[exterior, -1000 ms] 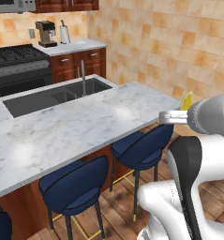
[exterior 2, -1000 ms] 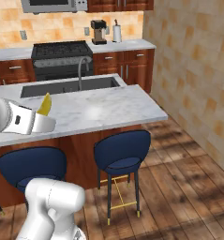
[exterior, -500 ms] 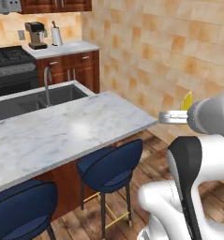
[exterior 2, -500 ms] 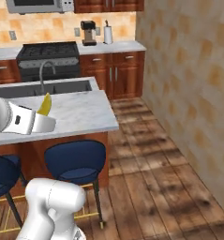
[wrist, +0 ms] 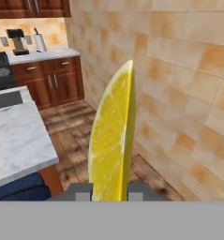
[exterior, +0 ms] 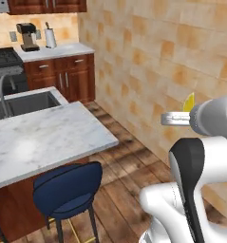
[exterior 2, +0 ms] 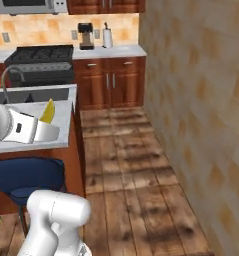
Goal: Grab the lemon wedges from the fridge, place them in the blender, close the lid, and turn on the blender to create a marinade.
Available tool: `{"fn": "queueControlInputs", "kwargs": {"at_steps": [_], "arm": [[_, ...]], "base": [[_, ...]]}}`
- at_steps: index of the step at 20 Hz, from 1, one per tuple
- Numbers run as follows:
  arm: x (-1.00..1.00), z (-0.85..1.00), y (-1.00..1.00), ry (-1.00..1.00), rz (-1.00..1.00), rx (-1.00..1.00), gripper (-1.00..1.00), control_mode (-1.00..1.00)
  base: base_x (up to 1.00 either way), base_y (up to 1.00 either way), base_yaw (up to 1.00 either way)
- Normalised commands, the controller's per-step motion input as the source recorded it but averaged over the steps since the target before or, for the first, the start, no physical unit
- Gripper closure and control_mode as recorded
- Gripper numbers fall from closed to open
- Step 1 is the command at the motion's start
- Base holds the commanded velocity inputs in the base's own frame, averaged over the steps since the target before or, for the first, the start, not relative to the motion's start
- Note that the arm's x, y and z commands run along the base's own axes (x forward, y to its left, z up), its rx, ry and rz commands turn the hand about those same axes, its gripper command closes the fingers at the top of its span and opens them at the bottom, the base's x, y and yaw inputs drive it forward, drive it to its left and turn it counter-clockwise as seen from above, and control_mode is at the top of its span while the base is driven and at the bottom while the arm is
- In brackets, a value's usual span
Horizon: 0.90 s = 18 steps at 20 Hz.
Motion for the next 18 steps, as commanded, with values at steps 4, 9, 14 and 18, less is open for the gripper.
{"fn": "queueControlInputs", "kwargs": {"at_steps": [4,9,14,18], "arm": [[0.0,0.0,0.0,0.0,0.0,0.0,1.0,1.0],[0.0,0.0,0.0,0.0,0.0,0.0,1.0,1.0],[0.0,0.0,0.0,0.0,0.0,0.0,1.0,1.0],[0.0,0.0,0.0,0.0,0.0,0.0,1.0,1.0]], "base": [[0.73,-1.0,0.25],[1.0,-0.91,0.34],[1.0,-0.59,0.43],[1.0,-0.57,0.45]]}}
